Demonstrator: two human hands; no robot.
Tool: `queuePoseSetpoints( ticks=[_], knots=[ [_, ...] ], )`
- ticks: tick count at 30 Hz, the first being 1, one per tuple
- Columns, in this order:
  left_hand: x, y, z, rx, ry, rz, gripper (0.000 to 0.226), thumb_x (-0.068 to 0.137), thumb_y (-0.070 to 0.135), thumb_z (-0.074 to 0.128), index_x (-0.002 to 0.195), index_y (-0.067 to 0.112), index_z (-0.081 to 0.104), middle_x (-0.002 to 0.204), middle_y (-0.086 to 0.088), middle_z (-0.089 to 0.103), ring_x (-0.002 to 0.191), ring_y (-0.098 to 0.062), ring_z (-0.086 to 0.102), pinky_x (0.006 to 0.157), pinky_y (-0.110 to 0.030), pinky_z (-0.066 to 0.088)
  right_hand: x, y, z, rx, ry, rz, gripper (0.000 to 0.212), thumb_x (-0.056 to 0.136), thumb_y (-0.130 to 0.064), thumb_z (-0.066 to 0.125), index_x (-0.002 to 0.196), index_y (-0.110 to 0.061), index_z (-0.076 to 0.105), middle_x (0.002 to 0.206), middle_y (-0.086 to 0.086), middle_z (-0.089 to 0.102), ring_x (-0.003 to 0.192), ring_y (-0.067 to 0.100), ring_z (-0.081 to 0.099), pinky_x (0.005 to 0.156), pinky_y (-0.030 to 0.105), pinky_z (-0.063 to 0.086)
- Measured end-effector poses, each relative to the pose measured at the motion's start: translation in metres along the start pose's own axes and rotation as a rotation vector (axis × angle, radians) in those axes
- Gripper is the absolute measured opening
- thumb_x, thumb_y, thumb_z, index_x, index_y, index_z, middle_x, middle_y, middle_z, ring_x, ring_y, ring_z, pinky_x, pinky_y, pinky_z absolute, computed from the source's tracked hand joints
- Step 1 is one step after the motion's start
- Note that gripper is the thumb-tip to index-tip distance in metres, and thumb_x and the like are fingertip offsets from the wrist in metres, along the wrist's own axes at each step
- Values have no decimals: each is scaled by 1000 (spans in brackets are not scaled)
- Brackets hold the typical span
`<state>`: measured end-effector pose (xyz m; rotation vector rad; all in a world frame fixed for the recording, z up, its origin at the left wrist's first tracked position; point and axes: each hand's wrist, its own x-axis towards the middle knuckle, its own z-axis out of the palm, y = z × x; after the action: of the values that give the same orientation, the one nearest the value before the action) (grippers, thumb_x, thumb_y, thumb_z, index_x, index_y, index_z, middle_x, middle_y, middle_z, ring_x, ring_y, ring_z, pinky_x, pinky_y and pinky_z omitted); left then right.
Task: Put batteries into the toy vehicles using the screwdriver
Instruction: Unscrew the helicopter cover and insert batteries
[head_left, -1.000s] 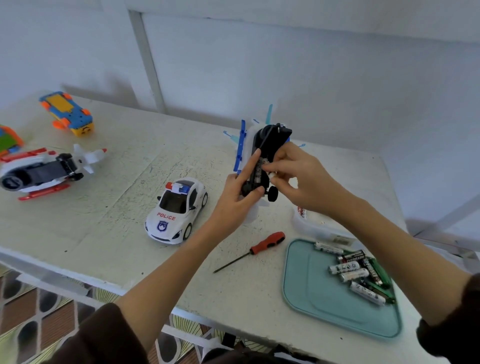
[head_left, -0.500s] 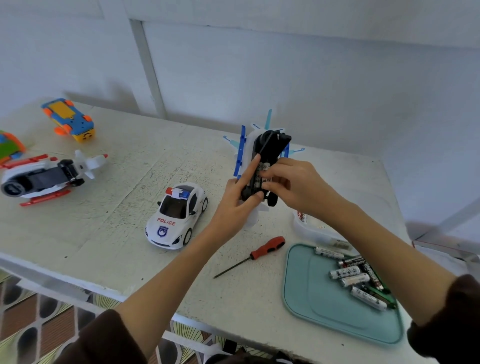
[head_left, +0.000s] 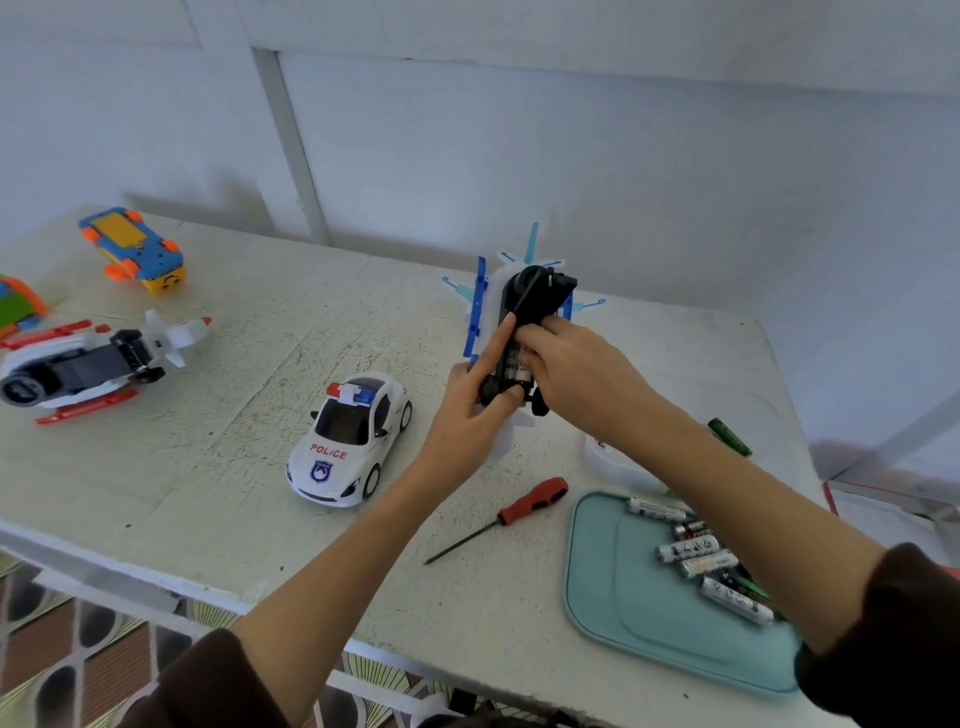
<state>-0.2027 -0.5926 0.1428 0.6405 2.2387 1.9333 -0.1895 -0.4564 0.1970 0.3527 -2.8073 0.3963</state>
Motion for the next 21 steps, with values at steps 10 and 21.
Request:
queuePoseSetpoints(
  ticks=[10, 21],
  knots=[
    [3, -4, 2, 19, -1, 18, 60, 97, 14, 47, 131, 60, 29, 101, -11, 38, 91, -16, 44, 91, -22, 36, 2, 5, 3, 84, 38, 0, 20, 94, -10, 43, 107, -5, 58, 103, 12, 56, 82, 25, 54, 72, 31, 46],
    [-1, -1, -2, -5, 20, -7, 59, 84, 32, 46, 131, 62, 27, 117, -26, 42, 94, -20, 46, 94, -22, 39, 0, 0, 5, 331, 235, 80, 7, 84, -2, 61, 90, 2, 63, 79, 13, 66, 61, 12, 50, 61, 4, 38]
  ],
)
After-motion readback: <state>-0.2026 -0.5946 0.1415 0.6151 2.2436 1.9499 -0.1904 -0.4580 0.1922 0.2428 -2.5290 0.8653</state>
